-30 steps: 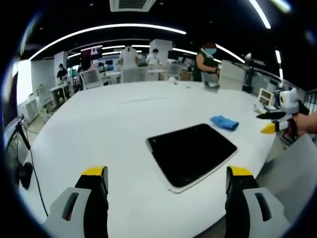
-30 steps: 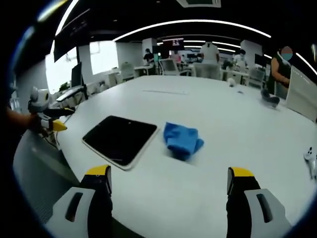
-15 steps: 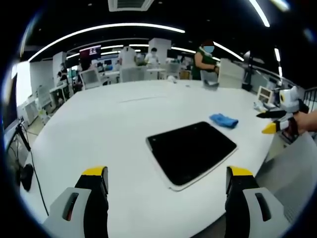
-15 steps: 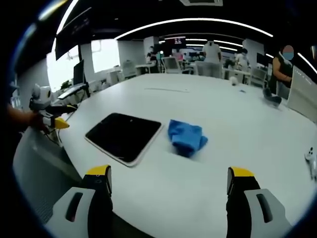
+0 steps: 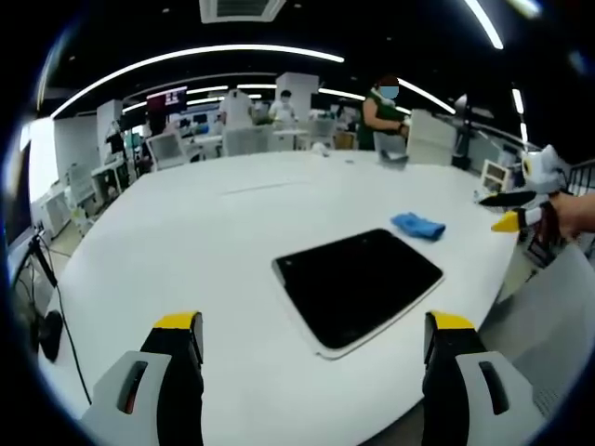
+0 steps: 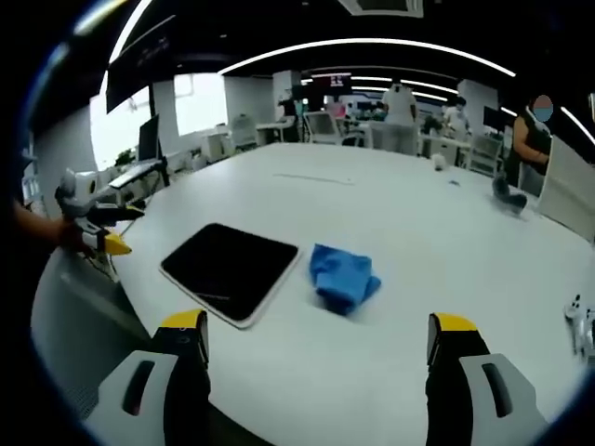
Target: Wipe the mirror surface with the cleaning cloth until all visible marks leave the cleaned area.
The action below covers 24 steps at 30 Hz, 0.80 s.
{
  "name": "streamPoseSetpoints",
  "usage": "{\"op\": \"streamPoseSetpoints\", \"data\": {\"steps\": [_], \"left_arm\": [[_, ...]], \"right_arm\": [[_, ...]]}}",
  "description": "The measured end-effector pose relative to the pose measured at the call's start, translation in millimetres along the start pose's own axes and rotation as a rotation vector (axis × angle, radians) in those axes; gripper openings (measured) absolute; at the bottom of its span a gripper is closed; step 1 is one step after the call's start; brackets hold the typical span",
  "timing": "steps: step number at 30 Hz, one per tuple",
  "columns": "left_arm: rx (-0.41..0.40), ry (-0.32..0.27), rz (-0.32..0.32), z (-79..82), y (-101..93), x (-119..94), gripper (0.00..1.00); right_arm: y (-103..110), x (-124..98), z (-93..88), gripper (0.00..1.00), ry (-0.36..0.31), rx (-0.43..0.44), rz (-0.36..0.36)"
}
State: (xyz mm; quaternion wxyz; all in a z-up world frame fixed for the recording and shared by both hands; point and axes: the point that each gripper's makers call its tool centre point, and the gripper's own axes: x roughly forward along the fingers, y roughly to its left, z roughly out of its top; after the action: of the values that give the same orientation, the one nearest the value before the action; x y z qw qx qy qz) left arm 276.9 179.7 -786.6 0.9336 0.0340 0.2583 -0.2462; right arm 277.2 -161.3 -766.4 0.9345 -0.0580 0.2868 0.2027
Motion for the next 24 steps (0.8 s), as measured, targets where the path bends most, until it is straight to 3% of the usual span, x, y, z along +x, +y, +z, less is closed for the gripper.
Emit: {"op": "streamPoseSetpoints", "data": {"steps": [7,14,24], "left_arm": [[-0.003,-0.001,0.001,0.2,0.6,-0.3,0.99],[0.002,0.005,-0.002,-0.2,0.4,1.0,0.99],[-0.004,0.008,0.002,-0.6,2.2,1.7,0.99]], "right_arm": [[-14.3,-2.8,21.7,0.99,0.080,-0.016,-0.008],[-20.8,-0.3,43.8,0.97,0.107,-0.001,-0.008],[-28.2,8.6,64.9,0.86,0.149,0.021,0.023]]}}
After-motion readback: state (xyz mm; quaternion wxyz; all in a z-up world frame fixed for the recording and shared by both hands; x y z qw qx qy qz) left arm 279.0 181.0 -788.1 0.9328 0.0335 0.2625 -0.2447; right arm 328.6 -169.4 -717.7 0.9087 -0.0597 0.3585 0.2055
